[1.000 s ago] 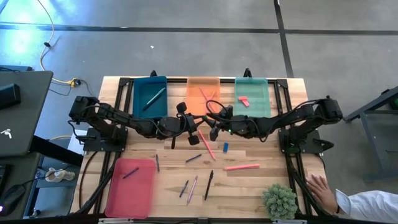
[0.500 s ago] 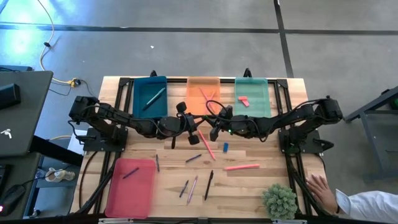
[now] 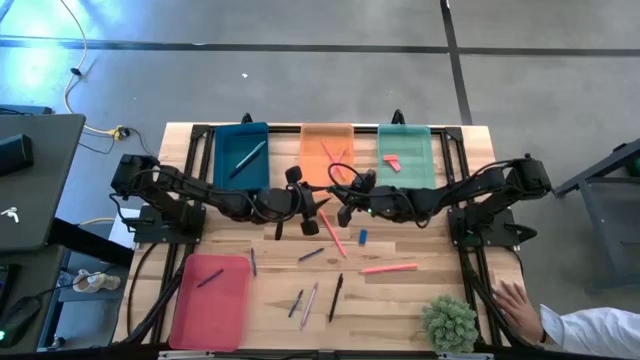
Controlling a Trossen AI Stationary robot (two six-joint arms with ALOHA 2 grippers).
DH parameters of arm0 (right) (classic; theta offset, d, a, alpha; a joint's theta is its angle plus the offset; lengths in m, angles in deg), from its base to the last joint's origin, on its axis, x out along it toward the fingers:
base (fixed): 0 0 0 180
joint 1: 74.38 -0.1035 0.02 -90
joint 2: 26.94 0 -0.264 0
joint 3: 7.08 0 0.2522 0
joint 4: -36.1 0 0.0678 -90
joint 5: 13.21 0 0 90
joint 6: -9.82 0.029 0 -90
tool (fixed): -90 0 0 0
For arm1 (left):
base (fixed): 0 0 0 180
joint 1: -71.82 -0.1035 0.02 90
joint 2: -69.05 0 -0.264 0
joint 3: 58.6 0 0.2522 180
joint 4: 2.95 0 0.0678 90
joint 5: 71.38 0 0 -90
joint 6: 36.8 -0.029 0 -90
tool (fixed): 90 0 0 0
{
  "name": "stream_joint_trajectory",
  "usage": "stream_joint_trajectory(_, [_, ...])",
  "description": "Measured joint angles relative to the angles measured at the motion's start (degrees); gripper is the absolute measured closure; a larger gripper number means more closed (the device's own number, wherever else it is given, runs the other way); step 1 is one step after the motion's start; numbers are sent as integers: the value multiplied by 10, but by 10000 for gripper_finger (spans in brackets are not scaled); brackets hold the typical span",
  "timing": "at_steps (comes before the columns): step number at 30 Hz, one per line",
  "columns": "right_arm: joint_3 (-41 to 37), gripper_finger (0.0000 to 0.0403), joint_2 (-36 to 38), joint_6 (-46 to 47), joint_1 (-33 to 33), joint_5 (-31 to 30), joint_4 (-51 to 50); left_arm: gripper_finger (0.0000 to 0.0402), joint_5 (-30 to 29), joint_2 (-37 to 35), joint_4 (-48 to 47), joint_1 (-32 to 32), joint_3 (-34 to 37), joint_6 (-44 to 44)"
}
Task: Sort crayons/erasers/pens/pencils in bins
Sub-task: Put the green eraser into the green bin
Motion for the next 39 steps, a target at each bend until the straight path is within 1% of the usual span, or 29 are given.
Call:
stream_joint_trajectory(5, [0, 399, 0, 9, 0, -2, -32, 225, -36, 0, -18, 2, 0, 10])
stream_joint_trajectory(8, [0, 399, 0, 12, 0, -13, -61, 209, -59, 0, -30, 6, 0, 27])
stream_joint_trajectory(13, [0, 399, 18, 13, 0, -61, -128, 205, -60, 0, -42, 17, 0, 33])
stream_joint_trajectory(19, [0, 399, 75, 18, 1, -144, -237, 204, -55, 0, -79, 30, 0, 58])
stream_joint_trajectory(23, [0, 399, 114, 37, 16, -175, -323, 204, -53, 0, -111, 37, 0, 89])
stream_joint_trajectory(28, [0, 399, 143, 60, 56, -178, -416, 204, -43, 0, -119, 44, 0, 102])
stream_joint_trajectory(32, [0, 400, 146, 69, 97, -169, -468, 204, -7, 0, -119, 44, 0, 107])
stream_joint_trajectory(39, [0, 400, 146, 68, 178, -90, -535, 204, 1, 0, -124, 44, 0, 107])
